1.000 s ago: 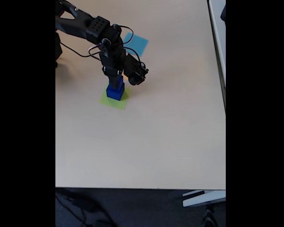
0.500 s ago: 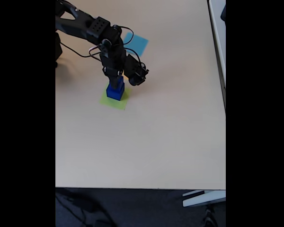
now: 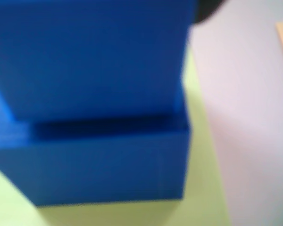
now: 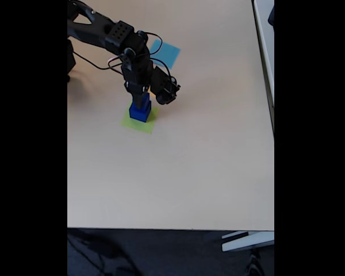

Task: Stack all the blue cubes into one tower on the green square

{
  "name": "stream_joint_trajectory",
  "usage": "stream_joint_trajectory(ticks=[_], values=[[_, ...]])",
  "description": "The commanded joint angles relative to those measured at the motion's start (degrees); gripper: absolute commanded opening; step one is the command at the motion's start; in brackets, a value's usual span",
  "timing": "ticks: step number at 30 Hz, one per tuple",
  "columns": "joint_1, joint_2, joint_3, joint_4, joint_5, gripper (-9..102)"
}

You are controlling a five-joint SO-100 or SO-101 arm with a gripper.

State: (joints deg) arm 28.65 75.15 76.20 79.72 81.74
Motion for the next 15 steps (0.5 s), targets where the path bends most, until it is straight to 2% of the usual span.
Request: stream_joint_trajectory(ticks=[1,15], values=[[0.44,0.26,-0.35,-0.44,0.09,6],[0.44,0.26,-0.44,-0.53,-0.35,13]])
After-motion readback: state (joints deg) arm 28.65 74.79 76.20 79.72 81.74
